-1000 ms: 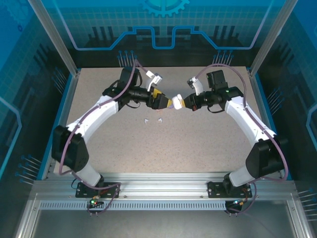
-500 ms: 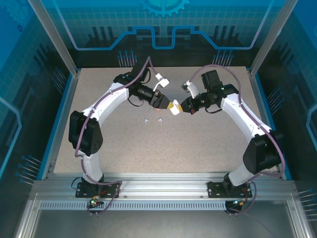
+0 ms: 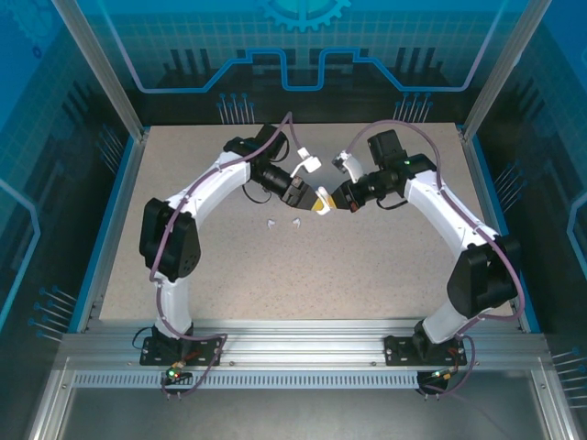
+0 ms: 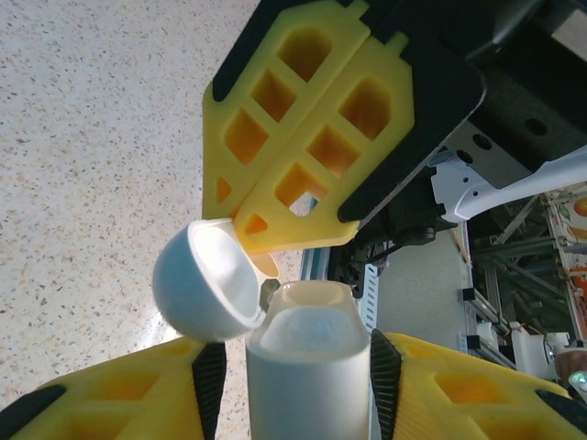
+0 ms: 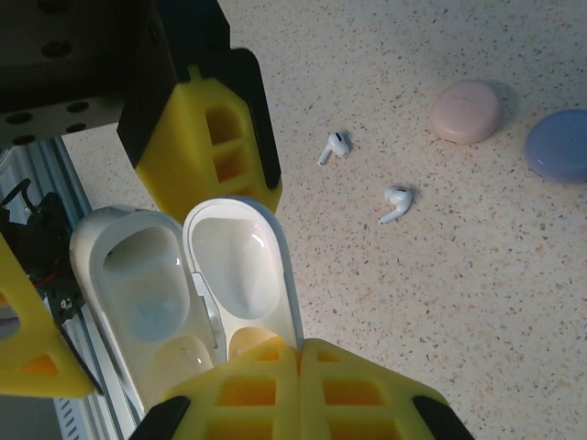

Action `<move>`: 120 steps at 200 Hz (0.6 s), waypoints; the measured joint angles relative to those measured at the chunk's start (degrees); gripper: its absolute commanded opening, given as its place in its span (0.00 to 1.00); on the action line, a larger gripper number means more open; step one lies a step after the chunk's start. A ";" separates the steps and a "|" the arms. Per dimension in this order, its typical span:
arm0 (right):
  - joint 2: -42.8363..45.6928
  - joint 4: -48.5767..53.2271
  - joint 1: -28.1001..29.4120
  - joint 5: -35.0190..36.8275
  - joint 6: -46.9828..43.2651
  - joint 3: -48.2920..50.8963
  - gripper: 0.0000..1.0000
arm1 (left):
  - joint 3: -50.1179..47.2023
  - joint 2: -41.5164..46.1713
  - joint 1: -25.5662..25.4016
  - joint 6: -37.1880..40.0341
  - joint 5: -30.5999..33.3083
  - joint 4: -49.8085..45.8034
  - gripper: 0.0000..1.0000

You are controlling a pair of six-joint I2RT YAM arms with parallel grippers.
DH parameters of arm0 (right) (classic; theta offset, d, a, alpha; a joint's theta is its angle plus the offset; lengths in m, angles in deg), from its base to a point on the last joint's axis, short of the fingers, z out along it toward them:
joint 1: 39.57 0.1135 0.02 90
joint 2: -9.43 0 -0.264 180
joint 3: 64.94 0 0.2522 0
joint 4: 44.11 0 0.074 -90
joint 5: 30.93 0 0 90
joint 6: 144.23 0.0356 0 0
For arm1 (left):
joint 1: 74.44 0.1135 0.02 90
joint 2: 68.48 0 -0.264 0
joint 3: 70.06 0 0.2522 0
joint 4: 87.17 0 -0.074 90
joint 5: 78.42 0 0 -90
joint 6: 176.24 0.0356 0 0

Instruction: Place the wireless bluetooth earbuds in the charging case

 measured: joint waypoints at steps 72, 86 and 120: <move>-0.07 0.26 0.02 0.15 -0.26 -0.57 0.00 | 0.94 -0.48 -0.42 1.09 -0.44 -1.60 0.19; -0.07 0.39 0.02 0.57 -0.24 -0.57 0.00 | 1.05 -0.63 -0.42 1.36 -0.44 -1.73 0.12; -0.04 0.35 0.04 0.94 0.59 -0.72 0.31 | 1.22 -0.74 -0.39 1.38 -0.42 -1.73 0.00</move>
